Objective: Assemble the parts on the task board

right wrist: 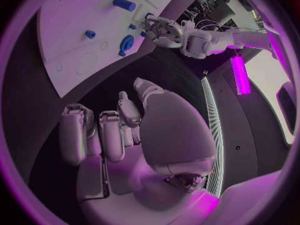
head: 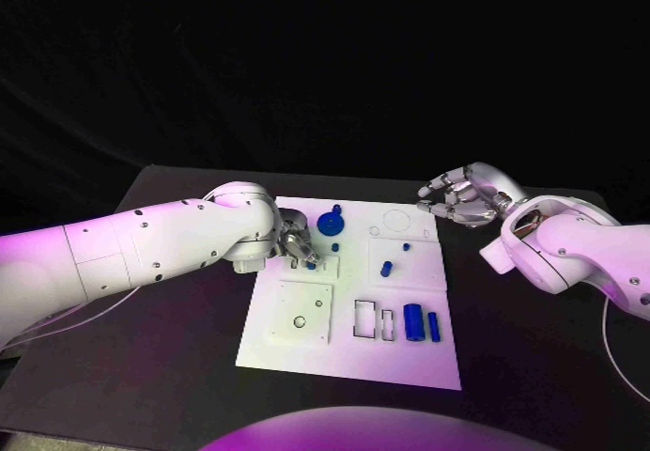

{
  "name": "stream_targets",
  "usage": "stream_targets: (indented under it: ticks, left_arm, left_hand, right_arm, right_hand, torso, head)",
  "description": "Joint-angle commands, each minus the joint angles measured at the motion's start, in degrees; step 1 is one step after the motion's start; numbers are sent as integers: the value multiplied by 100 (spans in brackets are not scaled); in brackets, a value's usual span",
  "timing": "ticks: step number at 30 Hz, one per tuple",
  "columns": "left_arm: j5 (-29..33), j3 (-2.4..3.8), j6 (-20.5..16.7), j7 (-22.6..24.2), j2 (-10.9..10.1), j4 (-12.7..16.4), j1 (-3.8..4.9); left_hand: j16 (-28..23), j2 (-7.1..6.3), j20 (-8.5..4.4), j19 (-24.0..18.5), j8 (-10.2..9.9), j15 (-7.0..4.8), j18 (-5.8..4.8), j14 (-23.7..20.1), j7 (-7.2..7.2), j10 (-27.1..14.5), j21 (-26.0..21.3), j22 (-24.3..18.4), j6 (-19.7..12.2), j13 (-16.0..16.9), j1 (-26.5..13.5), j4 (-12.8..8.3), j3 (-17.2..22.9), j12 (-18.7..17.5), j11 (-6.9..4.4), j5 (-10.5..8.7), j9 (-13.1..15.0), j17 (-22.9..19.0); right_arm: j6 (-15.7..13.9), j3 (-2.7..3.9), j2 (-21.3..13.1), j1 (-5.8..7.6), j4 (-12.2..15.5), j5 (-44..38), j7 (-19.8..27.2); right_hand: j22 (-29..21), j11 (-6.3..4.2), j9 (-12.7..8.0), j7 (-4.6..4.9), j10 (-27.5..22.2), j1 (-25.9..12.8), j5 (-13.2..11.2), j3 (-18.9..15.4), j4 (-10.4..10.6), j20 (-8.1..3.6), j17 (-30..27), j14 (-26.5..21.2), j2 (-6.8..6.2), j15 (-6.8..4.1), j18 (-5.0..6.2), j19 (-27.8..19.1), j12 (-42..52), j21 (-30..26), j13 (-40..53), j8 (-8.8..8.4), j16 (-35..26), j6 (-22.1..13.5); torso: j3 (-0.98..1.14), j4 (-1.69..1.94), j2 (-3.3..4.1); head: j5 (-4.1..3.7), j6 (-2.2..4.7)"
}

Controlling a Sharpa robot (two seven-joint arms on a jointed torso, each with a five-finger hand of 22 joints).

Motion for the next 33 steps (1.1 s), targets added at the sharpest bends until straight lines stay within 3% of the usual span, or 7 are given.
stream_targets:
  ticks: [1,8,15,21,28,33]
  left_arm:
    - [73,-9,121,-19,-3,10,-14]
    - [73,-9,65,-39,-37,8,-17]
    - [72,-4,-48,-39,-76,16,-21]
    - [77,44,-149,-14,-127,82,-22]
    - [365,234,-276,-52,-250,188,-13]
    - [427,360,-314,-86,-328,154,43]
  left_hand:
    - [-7,-3,4,44,-37,-47,-48,228,35,10,23,172,-3,8,-47,104,-201,23,23,-14,-13,9]
    - [-6,10,5,62,-50,-46,-52,229,37,28,28,198,31,44,-68,340,-609,44,25,-9,-30,14]
    - [-6,79,5,70,-58,-45,-54,230,36,44,31,210,50,75,-156,372,-806,63,24,0,-41,15]
    - [-7,96,4,70,-62,-47,-54,230,35,42,30,210,55,71,-225,373,-969,60,24,4,-47,15]
    - [-9,100,4,72,-74,-45,-54,230,37,24,30,214,35,41,-268,372,-1112,41,26,12,-53,14]
    - [-10,110,4,70,-80,-43,-54,229,39,7,28,211,22,18,-288,373,-1230,27,28,16,-56,13]
  right_arm:
    - [70,0,0,-5,0,-56,7]
    - [71,0,-2,-5,-1,-56,4]
    - [70,0,-3,-6,-5,-56,3]
    - [69,0,-6,-15,-17,-56,3]
    - [72,0,-12,-28,-45,-56,-8]
    - [70,0,-12,-30,-58,-56,-17]
  right_hand:
    - [718,1,3,7,-45,-27,24,27,1,2,328,327,-46,-34,48,-52,-33,-40,-5,32,-34,-45]
    - [732,1,3,8,-32,-31,24,28,5,2,357,334,-46,-34,43,-37,-17,-19,13,33,-22,-47]
    - [720,2,2,8,-46,-39,25,31,12,2,334,328,-46,-33,47,-48,-34,-37,-6,35,-33,-52]
    - [717,1,2,7,-46,-35,25,35,10,2,330,327,-47,-34,48,-50,-34,-42,-6,36,-35,-55]
    - [717,1,2,7,-45,-35,26,38,11,2,333,328,-48,-34,48,-51,-32,-43,-4,37,-34,-58]
    - [717,1,2,7,-45,-35,26,38,11,2,333,328,-48,-34,48,-51,-32,-43,-4,37,-34,-58]
  torso:
    - [1,1,-3]
    - [4,-1,-4]
    - [0,-3,0]
    - [-10,-3,-3]
    - [3,-4,-3]
    - [2,0,-2]
  head:
    - [2,1]
    - [3,7]
    - [1,23]
    - [-14,34]
    - [-20,58]
    - [-13,69]
